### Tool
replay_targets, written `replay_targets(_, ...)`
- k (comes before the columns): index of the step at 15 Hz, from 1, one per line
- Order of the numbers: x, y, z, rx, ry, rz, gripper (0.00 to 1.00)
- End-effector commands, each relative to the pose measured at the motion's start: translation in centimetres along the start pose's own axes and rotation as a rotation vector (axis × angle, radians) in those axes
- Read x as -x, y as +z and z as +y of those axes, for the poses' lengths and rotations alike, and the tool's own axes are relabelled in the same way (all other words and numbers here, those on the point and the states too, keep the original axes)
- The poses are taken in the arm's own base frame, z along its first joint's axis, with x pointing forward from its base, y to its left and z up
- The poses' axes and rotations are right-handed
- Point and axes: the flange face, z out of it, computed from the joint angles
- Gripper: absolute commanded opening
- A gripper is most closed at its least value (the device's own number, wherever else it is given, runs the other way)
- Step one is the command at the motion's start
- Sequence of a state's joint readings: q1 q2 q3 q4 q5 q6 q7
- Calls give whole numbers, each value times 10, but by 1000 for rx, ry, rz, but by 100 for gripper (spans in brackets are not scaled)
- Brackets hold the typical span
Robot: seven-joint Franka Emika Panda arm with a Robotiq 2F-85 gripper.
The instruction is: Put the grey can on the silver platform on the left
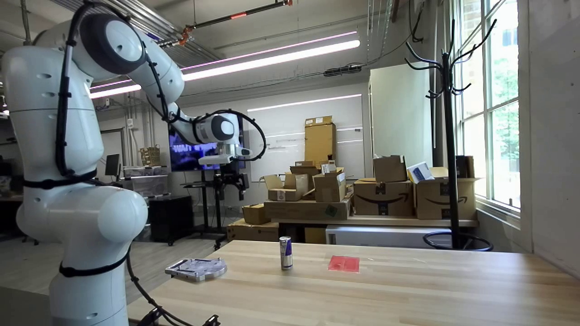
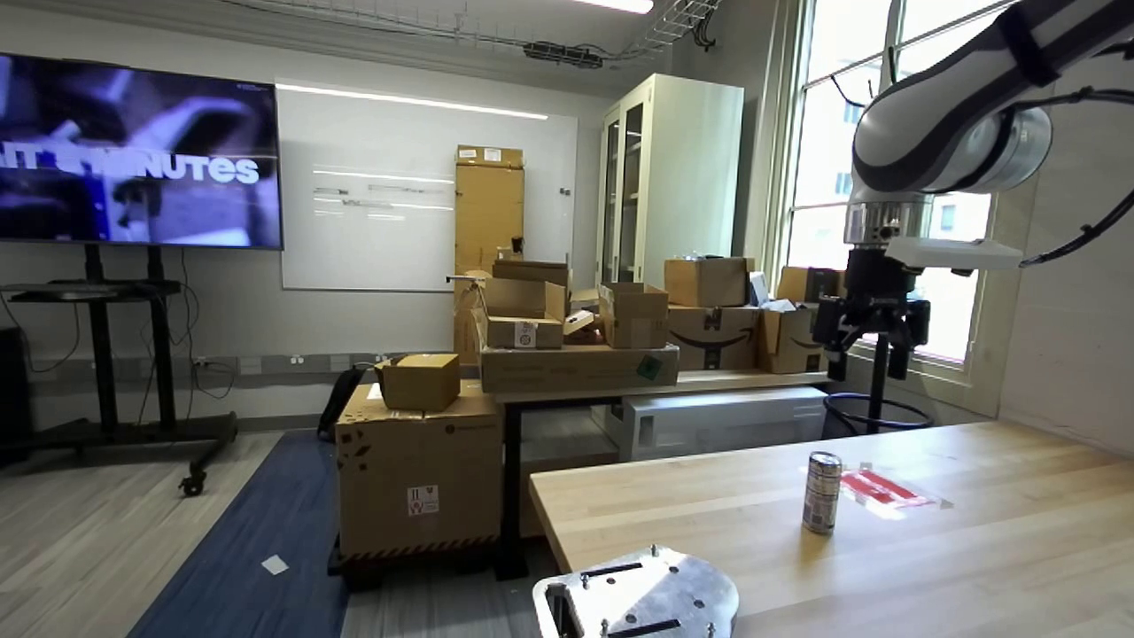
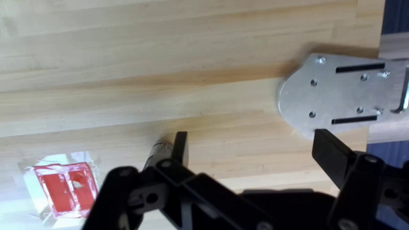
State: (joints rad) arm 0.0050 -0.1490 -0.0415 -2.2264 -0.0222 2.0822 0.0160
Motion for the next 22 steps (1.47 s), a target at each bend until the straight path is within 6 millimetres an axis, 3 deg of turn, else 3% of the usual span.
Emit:
replay_targets(1,-52,9,38,-20,62,46,100)
replay_targets(12,-147,84,110,23,145,9,100)
replay_targets(15,-164,103,122,25,152,-1,100)
replay_targets(22,-191,159,130,30,124,-42,100)
